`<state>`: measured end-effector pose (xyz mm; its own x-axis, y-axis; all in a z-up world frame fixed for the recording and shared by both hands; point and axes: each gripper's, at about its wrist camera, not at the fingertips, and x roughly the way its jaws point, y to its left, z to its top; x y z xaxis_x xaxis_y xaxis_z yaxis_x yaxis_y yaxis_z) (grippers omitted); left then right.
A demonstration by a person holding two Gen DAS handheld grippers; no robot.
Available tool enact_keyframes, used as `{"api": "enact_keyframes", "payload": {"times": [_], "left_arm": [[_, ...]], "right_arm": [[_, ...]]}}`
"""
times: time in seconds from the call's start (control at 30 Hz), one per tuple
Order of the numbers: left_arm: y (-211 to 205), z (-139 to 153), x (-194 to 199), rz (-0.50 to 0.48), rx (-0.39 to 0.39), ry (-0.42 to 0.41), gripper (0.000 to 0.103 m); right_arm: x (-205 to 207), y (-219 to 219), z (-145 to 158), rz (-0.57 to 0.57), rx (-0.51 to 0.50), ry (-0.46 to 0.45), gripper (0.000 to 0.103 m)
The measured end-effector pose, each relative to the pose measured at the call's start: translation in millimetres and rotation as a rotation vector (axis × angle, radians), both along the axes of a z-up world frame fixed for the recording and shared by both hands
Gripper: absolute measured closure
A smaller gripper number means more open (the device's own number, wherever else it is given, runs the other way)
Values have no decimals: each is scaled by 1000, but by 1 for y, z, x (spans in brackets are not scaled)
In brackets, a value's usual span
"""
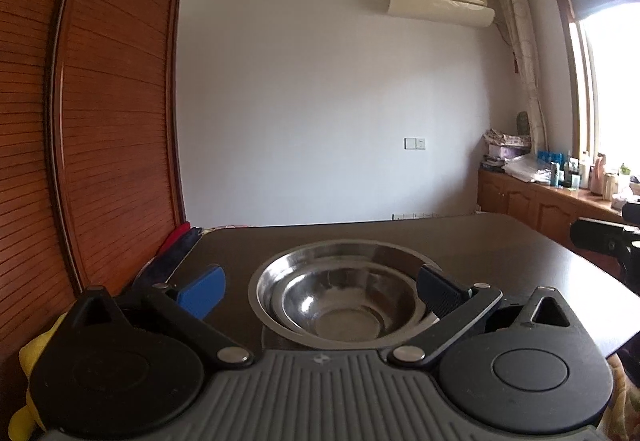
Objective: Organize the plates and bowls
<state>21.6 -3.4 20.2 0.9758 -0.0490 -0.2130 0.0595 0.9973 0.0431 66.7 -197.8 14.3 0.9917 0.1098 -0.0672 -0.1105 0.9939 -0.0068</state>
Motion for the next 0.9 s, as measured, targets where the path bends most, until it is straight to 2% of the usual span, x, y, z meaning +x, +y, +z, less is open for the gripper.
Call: {"api": "enact_keyframes", "payload": {"times": [0.4, 0.9], "left_arm": [[-9, -10, -12, -12, 5, 13, 0], [-13, -36, 2, 4, 0, 49, 0]], "right_arm": [[-8, -5, -8, -67, -12, 16, 0], [4, -16, -27, -121, 1, 44, 0]]}}
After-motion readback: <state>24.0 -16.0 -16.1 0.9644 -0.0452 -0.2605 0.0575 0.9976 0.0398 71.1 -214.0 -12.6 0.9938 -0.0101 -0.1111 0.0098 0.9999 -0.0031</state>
